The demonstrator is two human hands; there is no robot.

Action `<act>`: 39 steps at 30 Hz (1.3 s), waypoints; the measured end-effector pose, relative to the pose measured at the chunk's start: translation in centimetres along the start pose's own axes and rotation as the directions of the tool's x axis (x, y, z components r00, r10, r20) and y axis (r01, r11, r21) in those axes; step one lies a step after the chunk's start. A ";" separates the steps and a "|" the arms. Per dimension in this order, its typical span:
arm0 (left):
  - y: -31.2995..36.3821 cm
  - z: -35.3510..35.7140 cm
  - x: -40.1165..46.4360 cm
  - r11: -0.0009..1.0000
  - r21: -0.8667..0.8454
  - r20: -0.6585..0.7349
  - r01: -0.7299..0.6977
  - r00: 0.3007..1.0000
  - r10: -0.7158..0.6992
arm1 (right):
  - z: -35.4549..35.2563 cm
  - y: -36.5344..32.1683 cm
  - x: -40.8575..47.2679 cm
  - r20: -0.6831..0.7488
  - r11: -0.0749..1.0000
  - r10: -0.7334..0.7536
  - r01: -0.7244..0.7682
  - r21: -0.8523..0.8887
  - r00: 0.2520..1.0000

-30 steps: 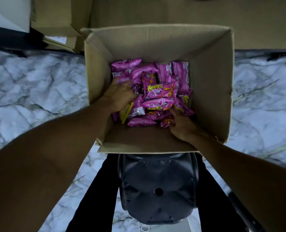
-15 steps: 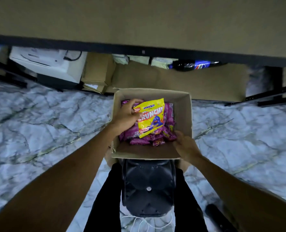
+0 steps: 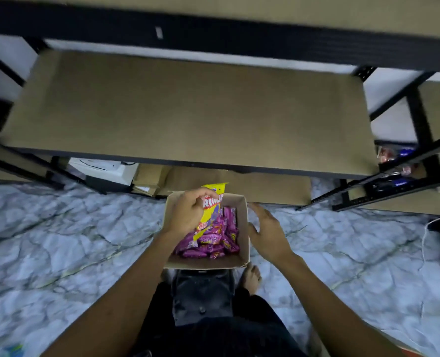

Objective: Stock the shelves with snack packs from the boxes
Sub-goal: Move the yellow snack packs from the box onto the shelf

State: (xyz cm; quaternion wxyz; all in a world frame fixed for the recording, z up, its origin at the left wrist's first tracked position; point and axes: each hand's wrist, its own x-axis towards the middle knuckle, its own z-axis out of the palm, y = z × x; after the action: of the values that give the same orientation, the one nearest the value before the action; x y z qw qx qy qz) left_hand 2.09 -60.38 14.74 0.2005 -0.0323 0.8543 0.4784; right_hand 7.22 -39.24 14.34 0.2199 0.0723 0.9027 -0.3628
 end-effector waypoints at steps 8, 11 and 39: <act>17.0 -3.7 -5.3 0.964 -0.230 -0.096 -0.135 0.989 0.115 | -12.0 -5.0 -8.4 -0.260 0.986 -0.154 0.165 0.021 0.953; 22.7 -4.3 -6.5 0.911 -0.345 -0.201 -0.225 0.966 0.163 | -17.2 -6.1 -9.5 -0.391 0.975 -0.184 0.218 0.043 0.902; 46.0 -8.6 10.0 0.892 0.117 -0.310 -0.436 0.837 0.450 | -41.2 -16.5 1.4 -0.503 0.820 -0.512 0.220 -0.529 0.696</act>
State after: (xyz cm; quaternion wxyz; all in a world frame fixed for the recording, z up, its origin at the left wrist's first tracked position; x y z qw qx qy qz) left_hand -21.12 -41.31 52.05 -0.0603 0.0908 0.8695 0.4817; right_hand -13.02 -23.03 50.36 -0.1610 -0.0480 0.9748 -0.1469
